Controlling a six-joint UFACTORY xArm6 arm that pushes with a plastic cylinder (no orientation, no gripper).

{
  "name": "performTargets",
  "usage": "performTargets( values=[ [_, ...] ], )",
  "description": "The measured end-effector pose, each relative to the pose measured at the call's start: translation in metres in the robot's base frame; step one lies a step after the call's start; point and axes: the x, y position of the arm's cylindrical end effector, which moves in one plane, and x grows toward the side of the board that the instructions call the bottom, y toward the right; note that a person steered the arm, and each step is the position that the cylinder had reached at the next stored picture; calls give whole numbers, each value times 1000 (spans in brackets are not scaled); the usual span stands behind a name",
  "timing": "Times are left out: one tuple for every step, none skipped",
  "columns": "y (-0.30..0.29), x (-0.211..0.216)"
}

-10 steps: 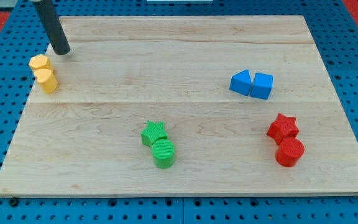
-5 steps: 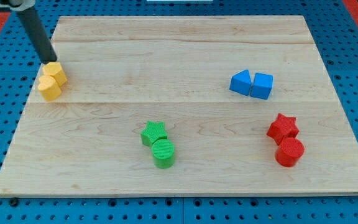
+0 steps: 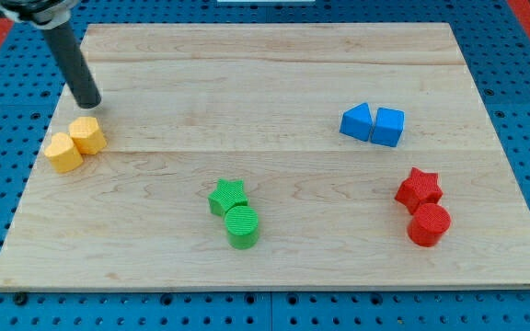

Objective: Push the yellow blocks towards bottom left

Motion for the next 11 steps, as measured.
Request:
performTargets(
  values=[
    [15, 13],
    [27, 29],
    [20, 58],
    [14, 61],
    [14, 64],
    [11, 81],
    [4, 51],
    [-33, 70],
    [-5, 85],
    [7, 94],
    [8, 139]
  ],
)
